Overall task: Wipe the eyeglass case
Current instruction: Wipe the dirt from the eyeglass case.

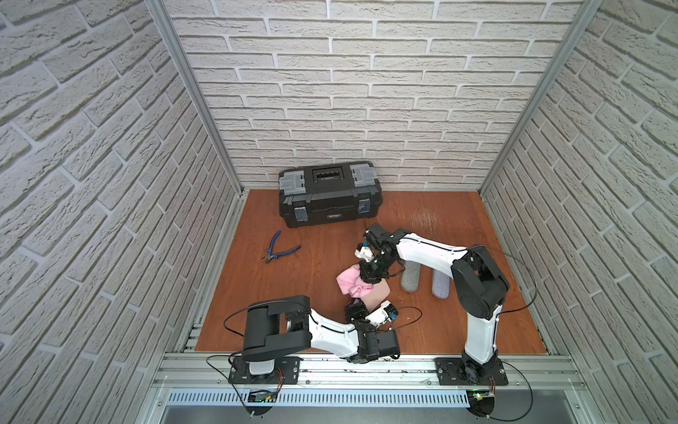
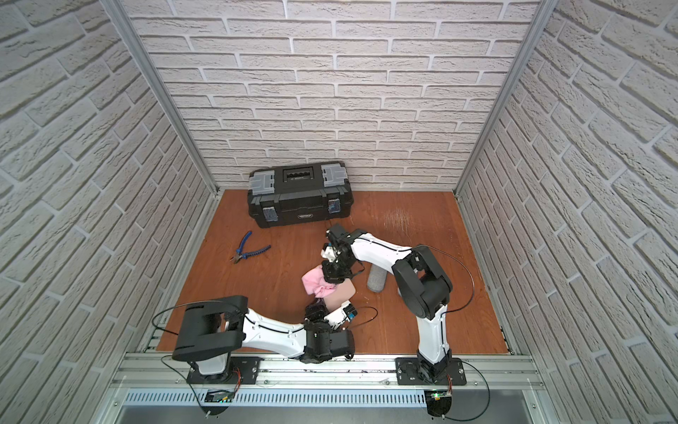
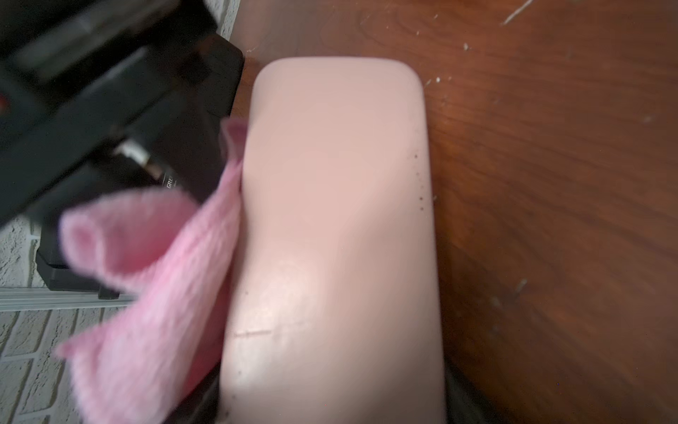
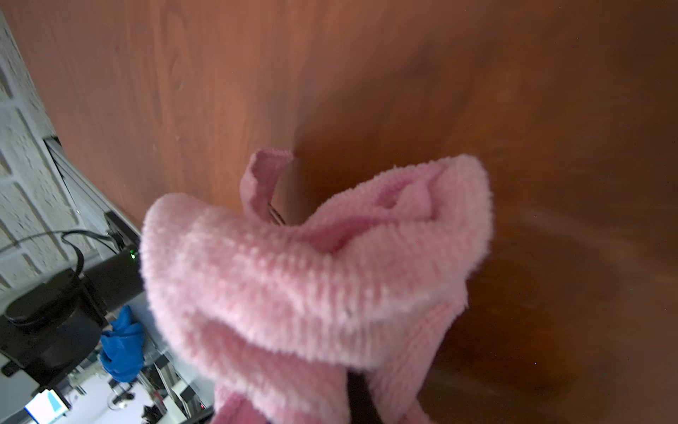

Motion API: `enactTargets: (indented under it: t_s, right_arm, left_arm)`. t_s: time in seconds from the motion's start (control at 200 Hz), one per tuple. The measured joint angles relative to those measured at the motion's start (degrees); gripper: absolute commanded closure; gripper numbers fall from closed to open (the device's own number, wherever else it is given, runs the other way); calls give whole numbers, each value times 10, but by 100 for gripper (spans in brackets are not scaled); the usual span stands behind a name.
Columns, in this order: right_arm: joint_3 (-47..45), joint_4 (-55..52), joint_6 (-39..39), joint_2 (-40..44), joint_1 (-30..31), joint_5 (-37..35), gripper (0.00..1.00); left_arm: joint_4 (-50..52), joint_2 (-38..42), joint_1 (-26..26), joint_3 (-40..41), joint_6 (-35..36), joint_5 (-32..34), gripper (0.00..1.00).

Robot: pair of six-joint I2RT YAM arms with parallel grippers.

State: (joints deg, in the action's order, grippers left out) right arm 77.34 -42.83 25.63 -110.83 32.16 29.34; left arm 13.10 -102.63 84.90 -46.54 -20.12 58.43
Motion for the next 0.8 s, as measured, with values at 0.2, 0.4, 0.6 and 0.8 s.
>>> enactTargets:
  t_s: [0.2,0.4,0.6,0.8]
  right_arm:
    - [7,-51,-13,16,-58,-147,97]
    - [139,-115,-26,17,2,-205,97]
    - [87,-21,10,25,101,-31,97]
    - [-16,37,16,32,30,30,97]
  left_arm:
    - [-2,16,-3,16,-1,-4,43]
    - [-5,26,-14,33,0,3,43]
    - [-7,46,-26,51,-9,-10,43]
    - [-27,69,-31,61,-26,-59,43]
